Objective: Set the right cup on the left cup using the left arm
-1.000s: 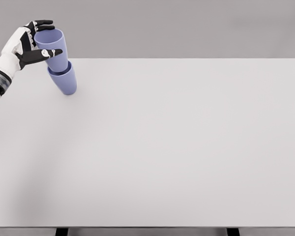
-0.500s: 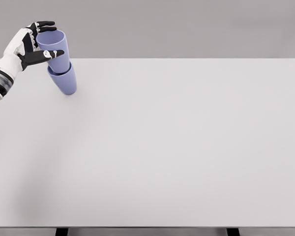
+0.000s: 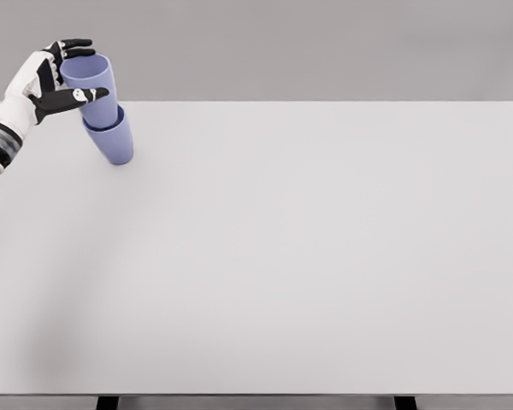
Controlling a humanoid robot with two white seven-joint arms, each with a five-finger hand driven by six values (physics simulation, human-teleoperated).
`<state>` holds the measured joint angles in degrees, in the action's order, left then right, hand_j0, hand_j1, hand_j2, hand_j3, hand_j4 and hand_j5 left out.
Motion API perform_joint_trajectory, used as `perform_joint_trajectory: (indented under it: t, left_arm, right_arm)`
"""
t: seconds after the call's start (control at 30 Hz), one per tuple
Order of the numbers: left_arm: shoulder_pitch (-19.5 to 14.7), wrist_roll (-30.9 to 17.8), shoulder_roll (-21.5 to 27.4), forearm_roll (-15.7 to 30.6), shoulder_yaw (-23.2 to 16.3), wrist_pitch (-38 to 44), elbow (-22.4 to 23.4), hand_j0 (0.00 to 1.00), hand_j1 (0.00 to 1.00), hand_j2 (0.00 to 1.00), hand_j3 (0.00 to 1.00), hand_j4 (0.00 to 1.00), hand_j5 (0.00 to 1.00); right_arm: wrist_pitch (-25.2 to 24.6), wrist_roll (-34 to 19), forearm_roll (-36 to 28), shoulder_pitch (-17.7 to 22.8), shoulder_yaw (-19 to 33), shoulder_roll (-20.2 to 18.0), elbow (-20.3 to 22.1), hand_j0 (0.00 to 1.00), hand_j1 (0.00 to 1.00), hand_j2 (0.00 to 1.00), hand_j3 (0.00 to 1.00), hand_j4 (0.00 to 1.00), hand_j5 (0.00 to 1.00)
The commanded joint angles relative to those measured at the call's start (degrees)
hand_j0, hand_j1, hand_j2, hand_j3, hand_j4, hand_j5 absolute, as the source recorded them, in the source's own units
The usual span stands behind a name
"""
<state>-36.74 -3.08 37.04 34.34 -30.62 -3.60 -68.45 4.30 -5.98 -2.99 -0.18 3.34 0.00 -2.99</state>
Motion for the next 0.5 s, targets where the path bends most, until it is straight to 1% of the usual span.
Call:
perform_joint_trajectory:
  t: [0.0,0.27,0.33,0.37,0.4,0.47]
  left_arm:
    - [0.0,0.0,-0.1,0.0,-0.1,0.0,0.0,0.74,0.74,0.74,0.74,0.74,0.74]
    - [-0.1,0.0,-0.6,-0.2,-0.1,0.0,0.0,0.74,0.74,0.74,0.74,0.74,0.74]
    - [0.0,0.0,-0.5,-0.2,-0.1,0.0,0.0,0.76,0.76,0.76,0.76,0.76,0.76]
    - [-0.1,0.0,-0.5,-0.2,-0.1,0.0,0.0,0.8,0.8,0.8,0.8,0.8,0.8]
    - [0.0,0.0,-0.5,-0.2,-0.1,-0.1,0.0,0.86,0.86,0.86,0.86,0.86,0.86]
    - [0.0,0.0,-0.4,-0.3,-0.1,-0.2,-0.1,0.91,0.91,0.91,0.91,0.91,0.91]
  right_arm:
    - [0.0,0.0,0.0,0.0,0.0,0.0,0.0,1.0,1.0,1.0,1.0,1.0,1.0]
    - [0.0,-0.1,0.0,0.0,0.0,0.0,0.0,1.0,1.0,1.0,1.0,1.0,1.0]
    - [0.0,0.0,0.0,0.0,0.0,0.0,0.0,1.0,1.0,1.0,1.0,1.0,1.0]
    - [0.0,0.0,0.0,0.0,0.0,0.0,0.0,1.0,1.0,1.0,1.0,1.0,1.0]
    - [0.0,0.0,0.0,0.0,0.0,0.0,0.0,1.0,1.0,1.0,1.0,1.0,1.0]
    - [0.0,-0.1,0.0,0.0,0.0,0.0,0.0,1.0,1.0,1.0,1.0,1.0,1.0]
